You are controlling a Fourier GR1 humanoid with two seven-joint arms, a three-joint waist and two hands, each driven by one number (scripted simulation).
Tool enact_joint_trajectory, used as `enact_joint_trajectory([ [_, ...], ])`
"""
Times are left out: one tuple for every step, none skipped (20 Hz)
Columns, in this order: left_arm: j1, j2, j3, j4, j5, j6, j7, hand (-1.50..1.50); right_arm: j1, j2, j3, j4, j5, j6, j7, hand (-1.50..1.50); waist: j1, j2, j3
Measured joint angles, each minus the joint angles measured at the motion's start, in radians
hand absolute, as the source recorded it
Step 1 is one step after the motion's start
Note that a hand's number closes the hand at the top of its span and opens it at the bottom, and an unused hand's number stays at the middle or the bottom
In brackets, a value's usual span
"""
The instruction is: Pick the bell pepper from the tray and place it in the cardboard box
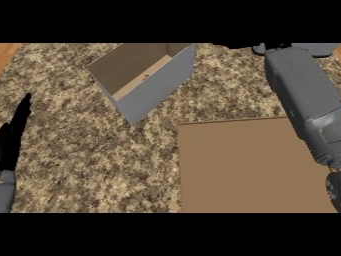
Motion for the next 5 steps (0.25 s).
enact_joint_trajectory([
  [0.003, 0.000, 0.005, 0.008, 0.000, 0.004, -0.006, 0.00, 0.021, -0.017, 0.001, -0.003, -0.002, 0.026, -0.013, -1.50, -0.006, -0.002, 0.000],
  [0.008, 0.005, 0.011, -0.004, 0.006, -0.003, -0.001, 0.00, 0.029, -0.033, 0.002, -0.005, -0.002, 0.044, -0.014, -1.50, -0.008, -0.003, 0.000],
  [0.011, 0.009, 0.017, -0.002, 0.008, -0.005, -0.002, 0.00, 0.045, -0.050, 0.003, -0.011, -0.003, 0.071, -0.023, -1.50, -0.011, -0.004, 0.000],
  [0.023, 0.011, 0.021, 0.003, 0.011, -0.008, -0.016, 0.00, 0.057, -0.061, 0.009, -0.019, -0.001, 0.094, -0.024, -1.50, -0.015, -0.006, 0.000],
  [0.018, 0.015, 0.025, -0.003, 0.014, -0.013, -0.003, 0.00, 0.071, -0.079, 0.016, -0.022, 0.003, 0.123, -0.030, -1.50, -0.018, -0.007, 0.000],
])
